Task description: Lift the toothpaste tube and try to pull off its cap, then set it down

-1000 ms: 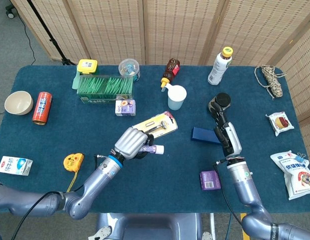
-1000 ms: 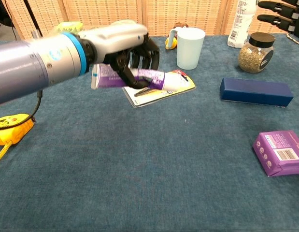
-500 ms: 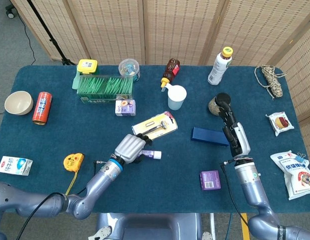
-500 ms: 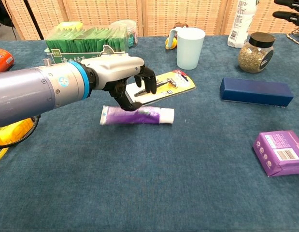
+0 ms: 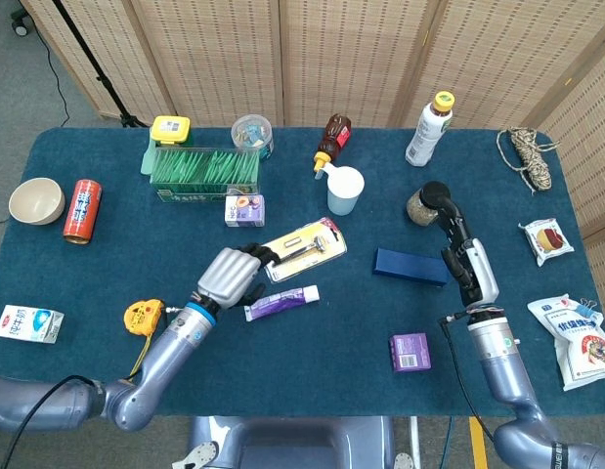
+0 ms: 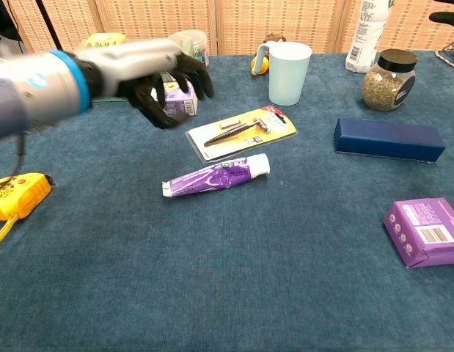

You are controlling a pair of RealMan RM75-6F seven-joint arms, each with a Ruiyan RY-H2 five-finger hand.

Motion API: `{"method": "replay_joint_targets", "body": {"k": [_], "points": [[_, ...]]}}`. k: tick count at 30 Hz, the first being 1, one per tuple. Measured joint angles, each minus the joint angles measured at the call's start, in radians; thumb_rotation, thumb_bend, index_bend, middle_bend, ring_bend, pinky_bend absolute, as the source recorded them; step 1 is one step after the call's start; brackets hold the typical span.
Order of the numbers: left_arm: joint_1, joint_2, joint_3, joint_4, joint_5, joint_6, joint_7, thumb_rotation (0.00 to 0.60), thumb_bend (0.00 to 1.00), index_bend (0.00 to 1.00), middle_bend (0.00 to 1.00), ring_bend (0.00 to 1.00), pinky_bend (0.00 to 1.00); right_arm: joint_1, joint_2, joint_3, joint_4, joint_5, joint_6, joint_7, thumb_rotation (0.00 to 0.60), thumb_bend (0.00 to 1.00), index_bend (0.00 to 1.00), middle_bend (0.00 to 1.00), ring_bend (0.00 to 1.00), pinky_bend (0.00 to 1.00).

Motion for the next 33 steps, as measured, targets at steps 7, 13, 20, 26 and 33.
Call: {"method": "replay_joint_targets", "body": {"k": [7,13,20,26,33], "points": [[0.132,0.194,0.029,-0.100,0.117,0.095,-0.097,0.600,0.45,0.29,0.28,0.22,0.37,-0.002,0.014,-0.013,0.019,0.000,0.004,-0.040,0.505,0.00,0.00,0.00,0.00,0.00],[0.256,0.308,0.079,-0.139,0.233,0.216,-0.137,0.600,0.45,0.38,0.34,0.28,0.37,-0.009,0.030,-0.045,0.055,-0.016,0.010,-0.107,0.591,0.00,0.00,0.00,0.00,0.00],[0.398,0.371,0.134,-0.120,0.337,0.355,-0.205,0.600,0.45,0.50,0.42,0.36,0.38,-0.025,0.047,-0.082,0.083,-0.039,0.036,-0.198,0.600,0.00,0.00,0.00,0.00,0.00],[0.493,0.399,0.155,-0.076,0.371,0.439,-0.255,0.600,0.45,0.51,0.43,0.36,0.38,-0.039,0.068,-0.113,0.096,-0.057,0.055,-0.308,0.600,0.00,0.01,0.00,0.00,0.00],[0.630,0.431,0.194,-0.020,0.403,0.521,-0.337,0.600,0.45,0.40,0.39,0.31,0.36,-0.073,0.088,-0.158,0.114,-0.071,0.114,-0.551,0.600,0.00,0.03,0.00,0.00,0.00]]}}
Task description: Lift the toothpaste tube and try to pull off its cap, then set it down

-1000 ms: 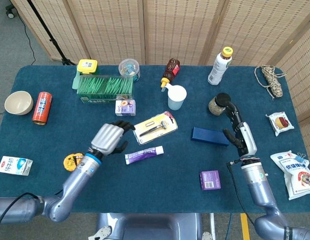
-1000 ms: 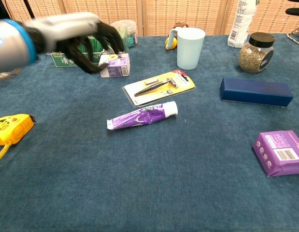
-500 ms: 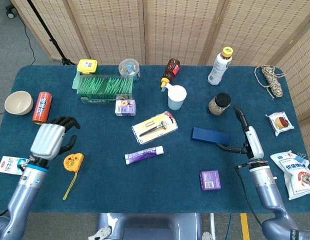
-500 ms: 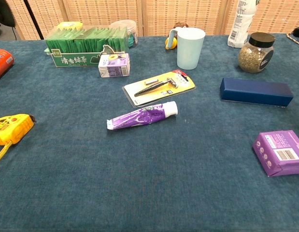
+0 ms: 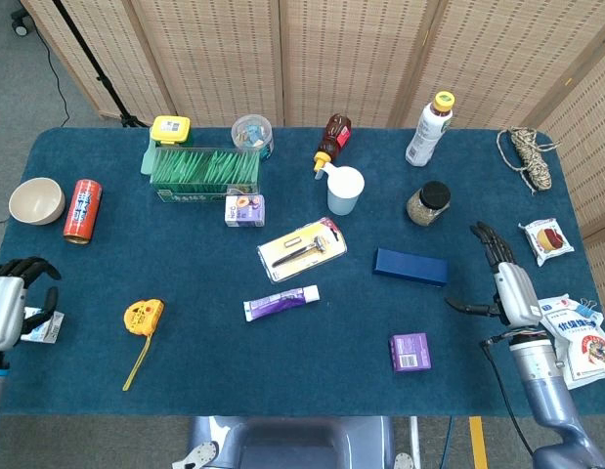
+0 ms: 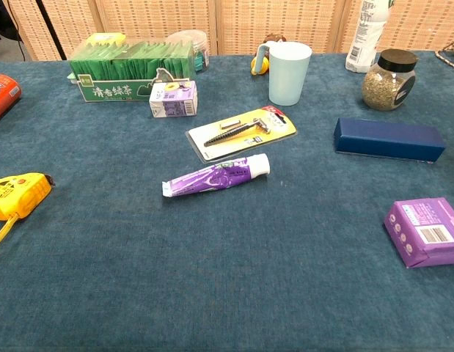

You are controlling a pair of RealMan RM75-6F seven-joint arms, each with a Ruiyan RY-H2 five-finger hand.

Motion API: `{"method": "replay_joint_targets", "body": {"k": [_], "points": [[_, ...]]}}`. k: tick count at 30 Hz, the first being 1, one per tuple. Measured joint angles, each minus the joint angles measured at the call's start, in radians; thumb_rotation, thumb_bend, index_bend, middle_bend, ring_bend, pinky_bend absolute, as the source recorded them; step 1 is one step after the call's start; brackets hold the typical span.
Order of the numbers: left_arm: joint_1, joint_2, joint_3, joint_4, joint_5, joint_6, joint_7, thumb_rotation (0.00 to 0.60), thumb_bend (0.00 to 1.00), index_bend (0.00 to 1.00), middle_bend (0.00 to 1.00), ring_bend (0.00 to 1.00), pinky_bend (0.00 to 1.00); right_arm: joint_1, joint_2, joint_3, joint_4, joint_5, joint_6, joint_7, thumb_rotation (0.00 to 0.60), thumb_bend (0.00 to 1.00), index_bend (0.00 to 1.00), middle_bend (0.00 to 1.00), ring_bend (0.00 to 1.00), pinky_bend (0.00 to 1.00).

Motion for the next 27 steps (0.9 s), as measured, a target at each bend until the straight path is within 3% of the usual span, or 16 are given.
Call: {"method": "replay_joint_targets", "body": {"k": [5,15,27], "points": [[0.076,0.013,0.023,0.029,0.019,0.035,-0.047,0.600,0.45,0.34,0.33,0.25,0.30,-0.045,0.018,-0.033,-0.013,0.001,0.070,-0.169,0.600,0.00,0.03,0.00,0.00,0.00],[0.201,0.027,0.056,0.047,0.041,0.094,-0.049,0.600,0.45,0.32,0.29,0.22,0.26,-0.129,0.065,-0.088,-0.095,0.015,0.153,-0.352,0.600,0.00,0.03,0.00,0.00,0.00],[0.224,0.044,0.035,0.026,0.077,0.067,-0.052,0.600,0.45,0.33,0.29,0.24,0.26,-0.179,0.077,-0.110,-0.132,0.005,0.207,-0.382,0.600,0.00,0.03,0.00,0.00,0.00]]}}
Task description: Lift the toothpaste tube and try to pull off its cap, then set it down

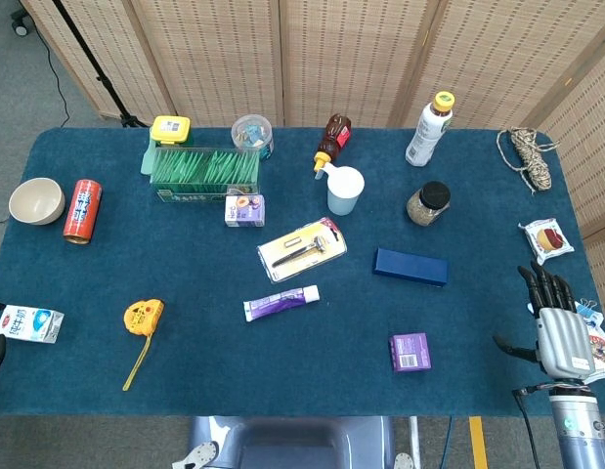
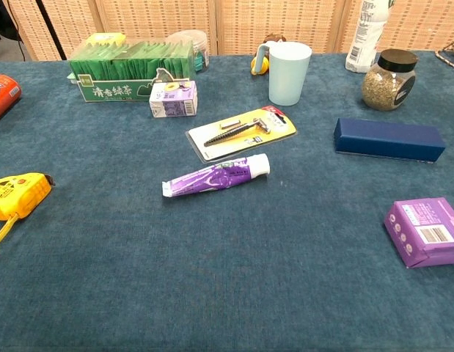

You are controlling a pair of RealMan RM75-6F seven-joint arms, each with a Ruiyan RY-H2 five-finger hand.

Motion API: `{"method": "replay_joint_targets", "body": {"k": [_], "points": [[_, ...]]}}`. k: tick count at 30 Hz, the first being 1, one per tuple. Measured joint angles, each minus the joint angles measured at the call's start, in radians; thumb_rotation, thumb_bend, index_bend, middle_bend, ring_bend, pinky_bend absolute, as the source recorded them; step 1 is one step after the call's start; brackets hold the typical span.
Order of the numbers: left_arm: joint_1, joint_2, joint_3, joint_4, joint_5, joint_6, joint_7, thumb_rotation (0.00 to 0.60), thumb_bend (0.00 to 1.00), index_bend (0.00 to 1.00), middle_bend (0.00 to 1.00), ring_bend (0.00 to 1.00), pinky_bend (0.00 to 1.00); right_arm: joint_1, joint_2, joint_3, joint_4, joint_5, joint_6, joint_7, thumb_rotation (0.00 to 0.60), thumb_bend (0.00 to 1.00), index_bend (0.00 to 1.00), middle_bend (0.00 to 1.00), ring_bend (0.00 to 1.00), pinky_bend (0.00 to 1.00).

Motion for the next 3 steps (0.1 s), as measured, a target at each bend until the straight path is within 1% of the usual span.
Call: {"method": "replay_joint_targets", "body": {"k": [3], "points": [[0.004,0.007,-0.005,-0.011,0.001,-0.008,0.007,0.600,0.45,0.34,0.29,0.24,0.26,-0.007,-0.003,0.000,0.004,-0.001,0.005,0.003,0.600,0.00,0.03,0.00,0.00,0.00]]}}
